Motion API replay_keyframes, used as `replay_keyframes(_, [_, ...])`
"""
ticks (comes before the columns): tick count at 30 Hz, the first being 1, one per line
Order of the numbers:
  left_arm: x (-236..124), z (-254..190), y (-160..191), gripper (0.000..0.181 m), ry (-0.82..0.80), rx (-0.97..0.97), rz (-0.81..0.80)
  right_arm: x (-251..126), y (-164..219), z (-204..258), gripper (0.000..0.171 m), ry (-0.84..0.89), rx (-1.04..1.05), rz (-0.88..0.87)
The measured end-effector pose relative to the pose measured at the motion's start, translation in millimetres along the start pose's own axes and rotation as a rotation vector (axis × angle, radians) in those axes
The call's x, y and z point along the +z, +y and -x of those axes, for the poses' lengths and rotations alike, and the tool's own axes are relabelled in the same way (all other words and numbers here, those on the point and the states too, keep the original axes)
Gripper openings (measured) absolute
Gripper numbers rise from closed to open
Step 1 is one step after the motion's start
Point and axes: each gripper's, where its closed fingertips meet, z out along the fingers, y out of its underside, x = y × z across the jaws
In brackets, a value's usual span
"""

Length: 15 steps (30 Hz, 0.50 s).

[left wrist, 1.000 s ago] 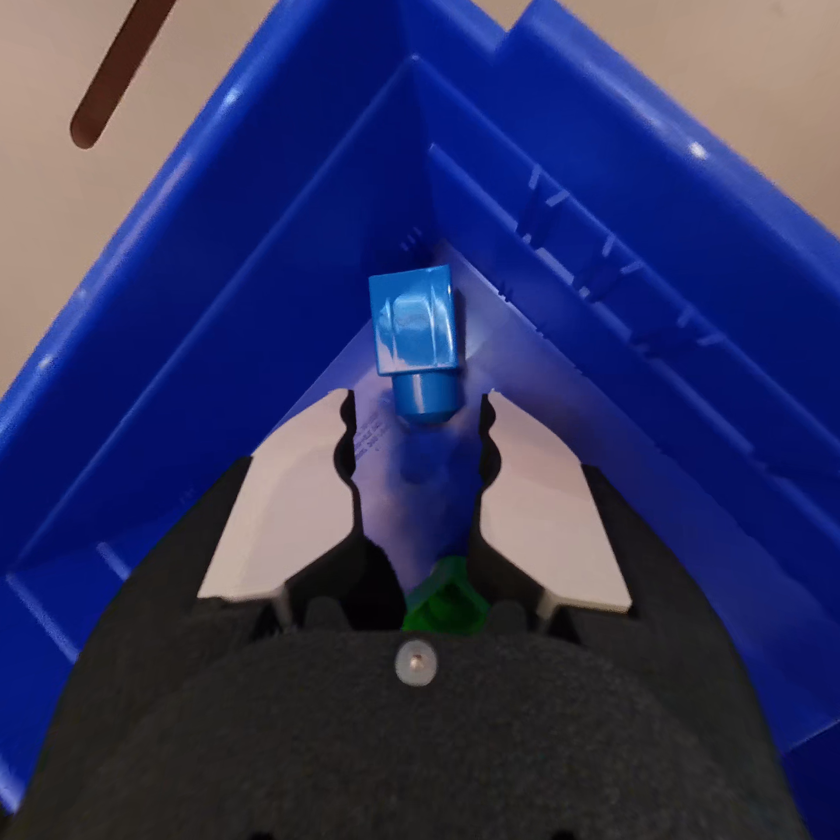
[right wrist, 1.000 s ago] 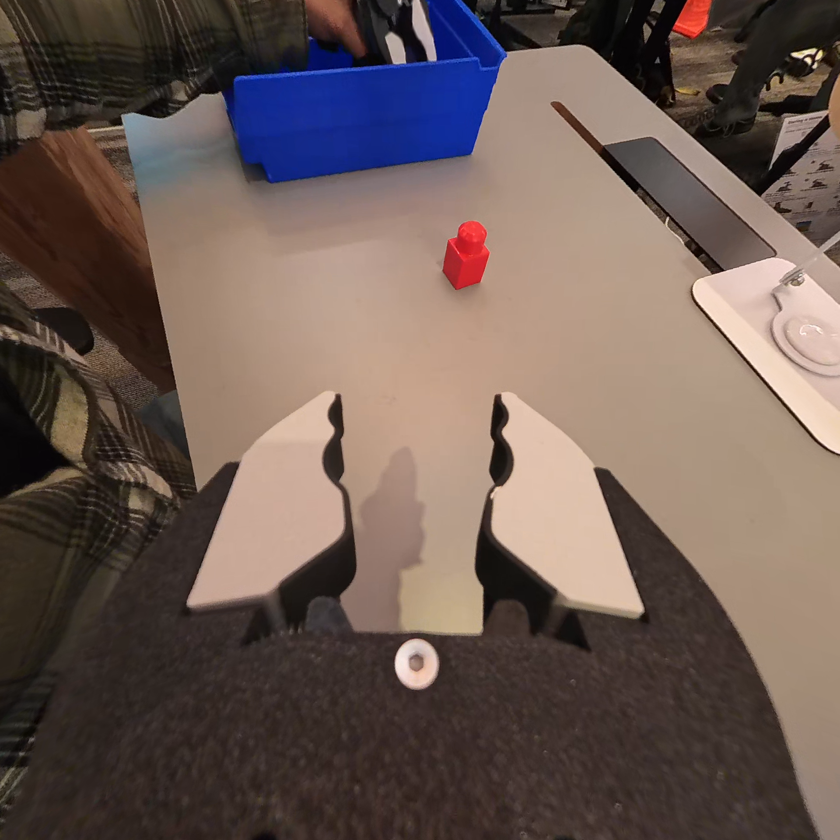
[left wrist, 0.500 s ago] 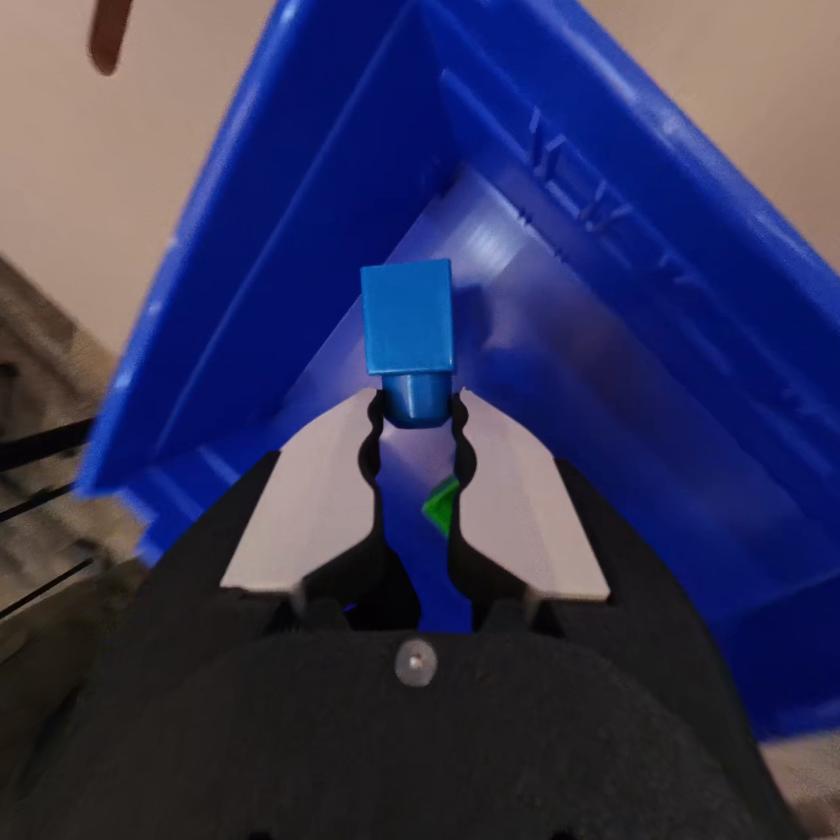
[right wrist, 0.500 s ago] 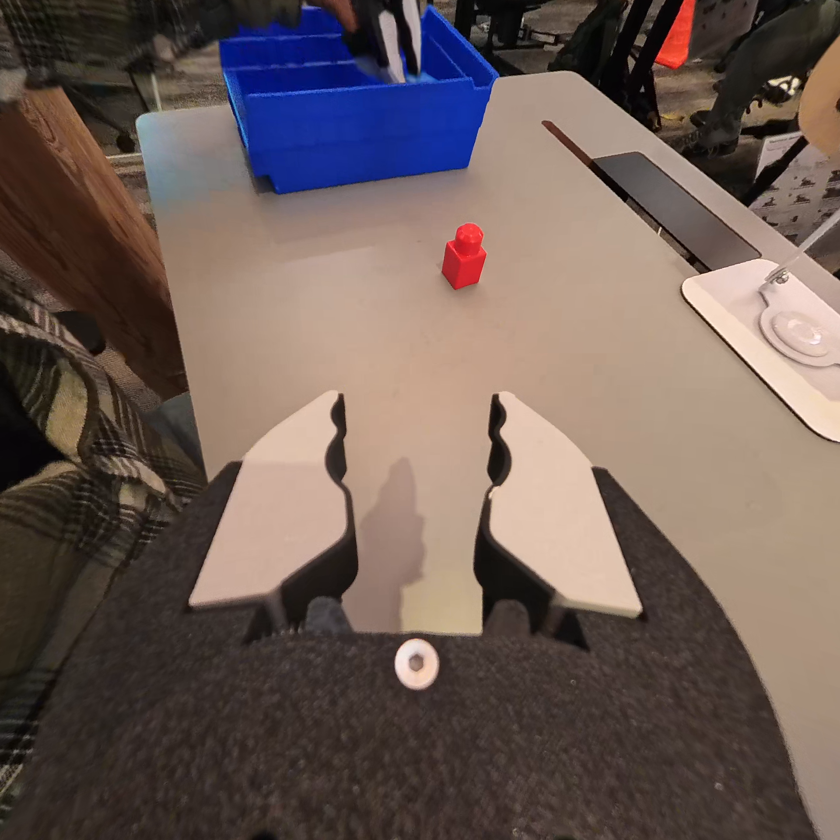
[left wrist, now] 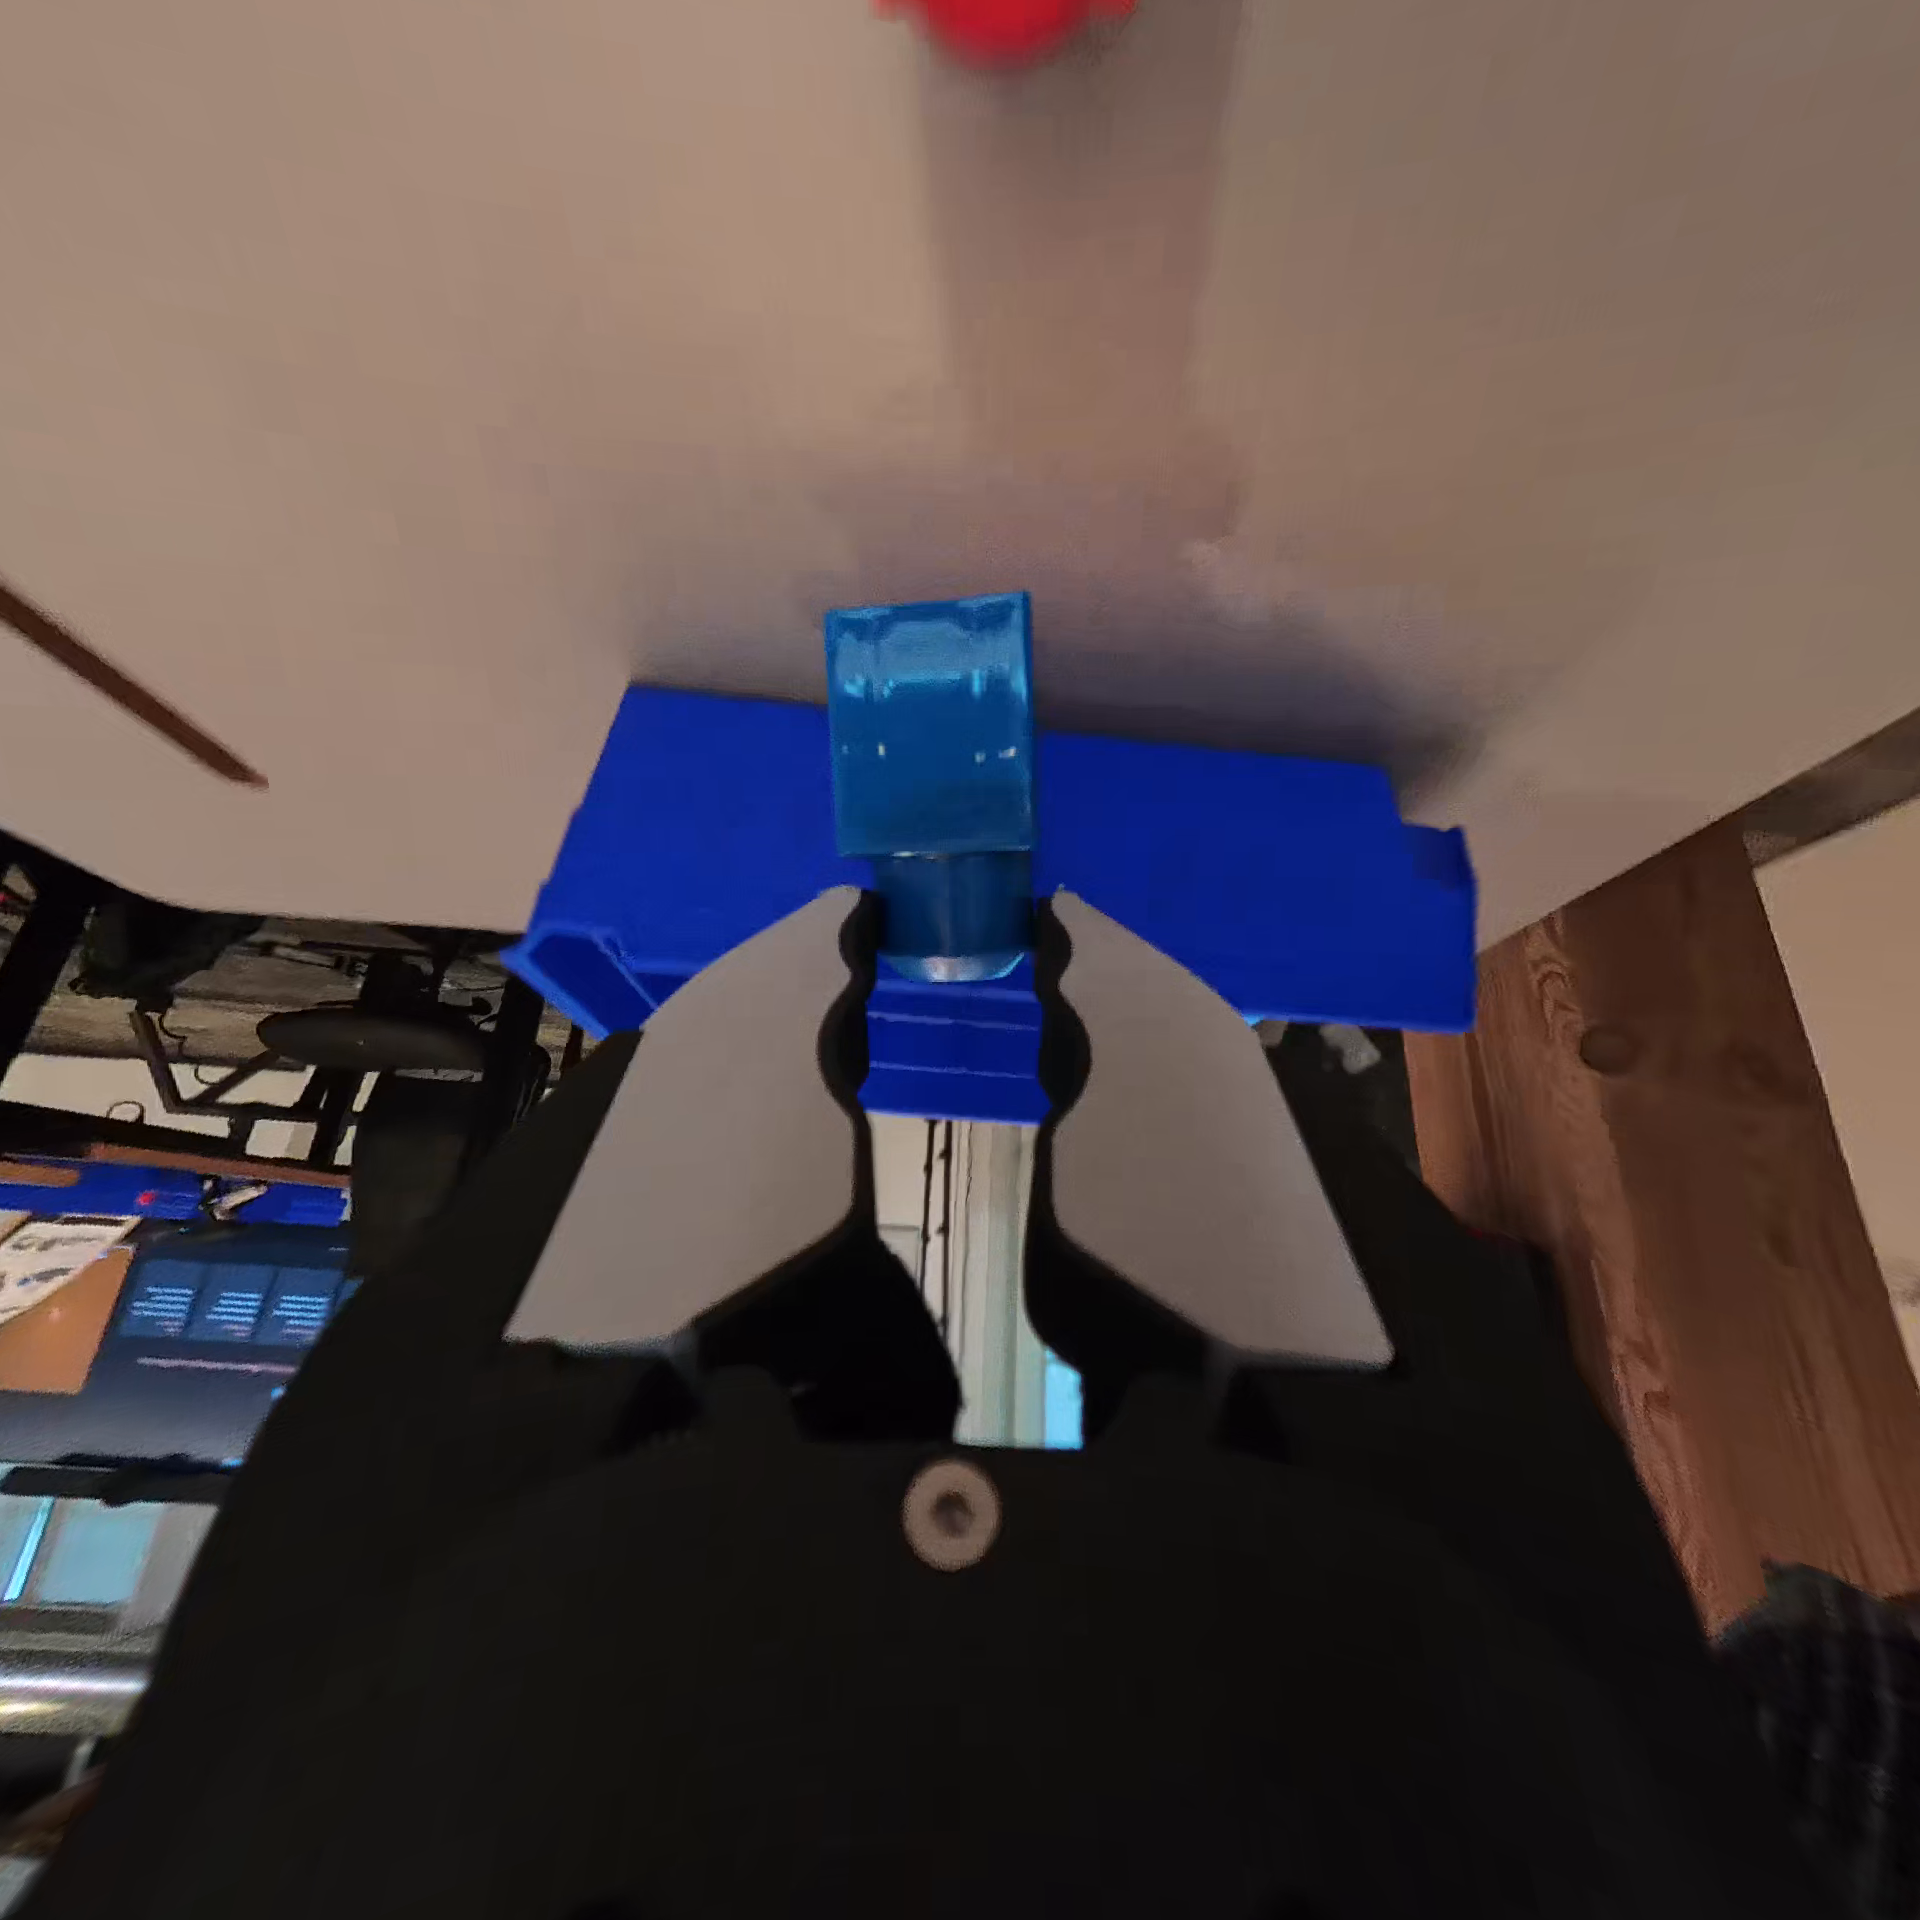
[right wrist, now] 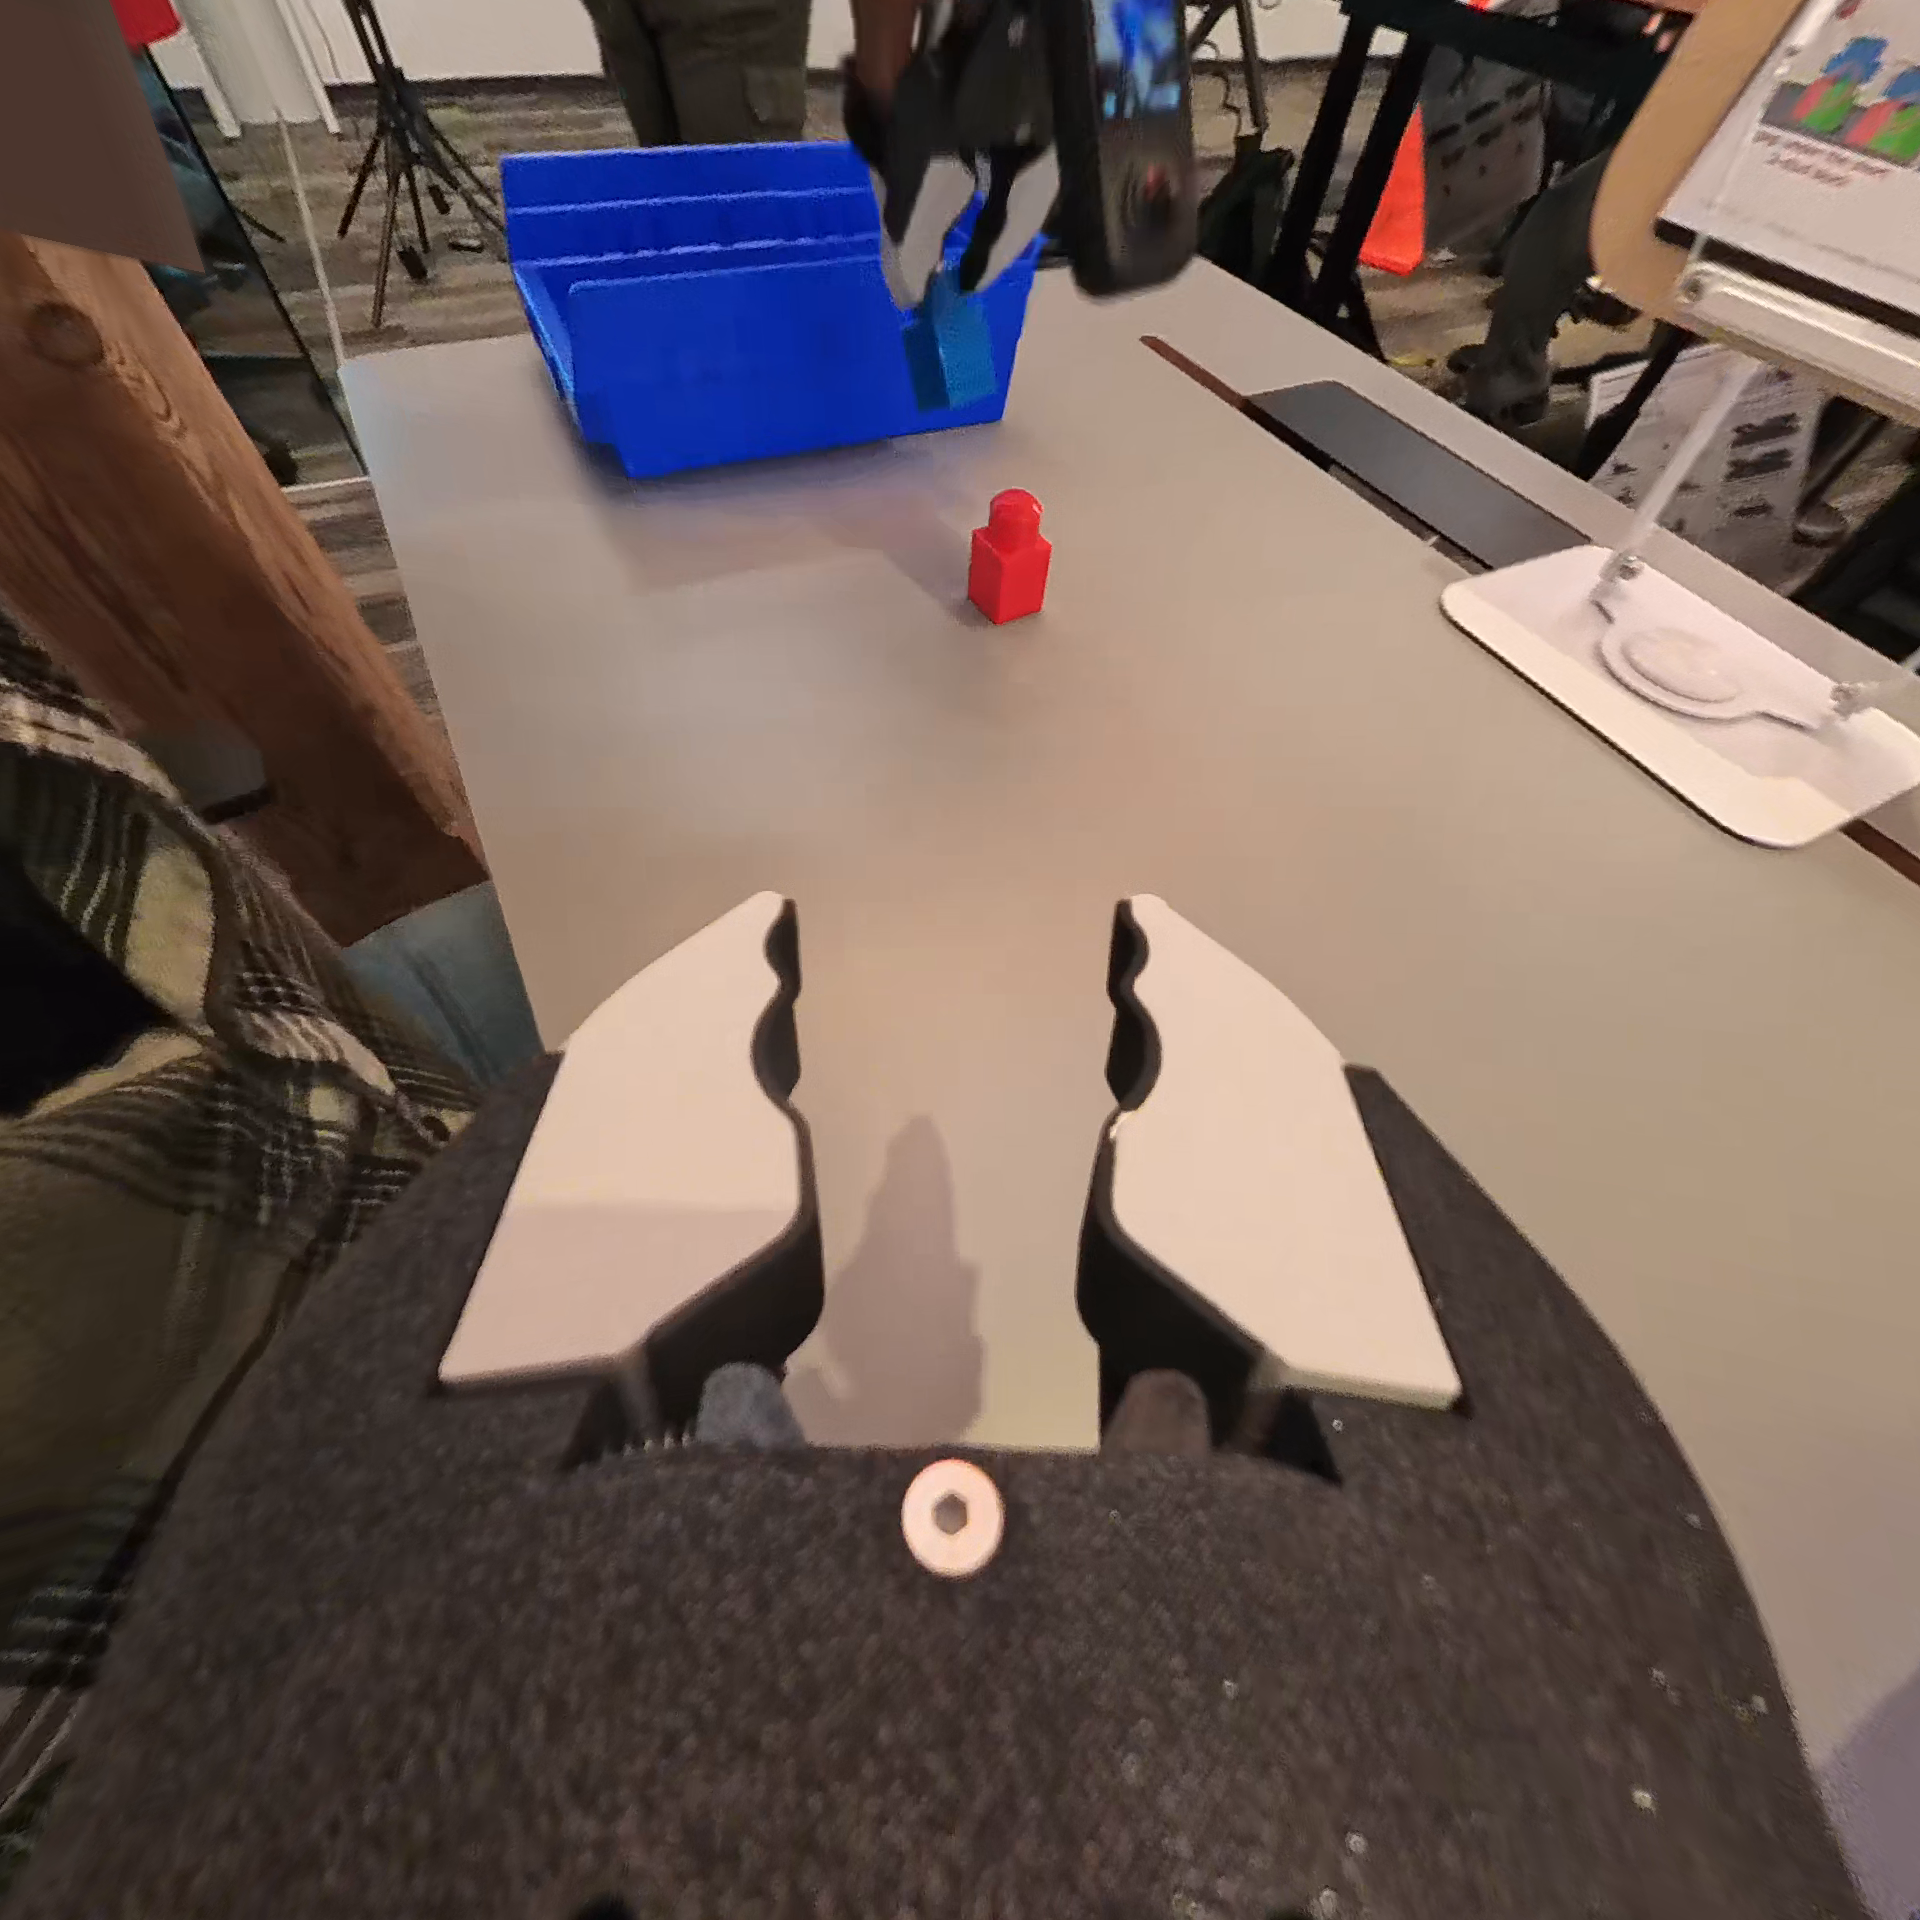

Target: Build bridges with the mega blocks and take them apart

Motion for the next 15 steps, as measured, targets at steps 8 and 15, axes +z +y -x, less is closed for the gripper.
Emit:
replay_keyframes(8, [13.3,-7.4,-50.6,0.029,0.05,0.105,0.106,-33.9,13.5,-11.0,0.056,0.058,0.018,-0.007])
replay_keyframes(15, [23.2,-3.5,-62.0,0.029,0.038,0.137,0.183,-35.0,21.4,-10.1,0.056,0.053,0.027,-0.009])
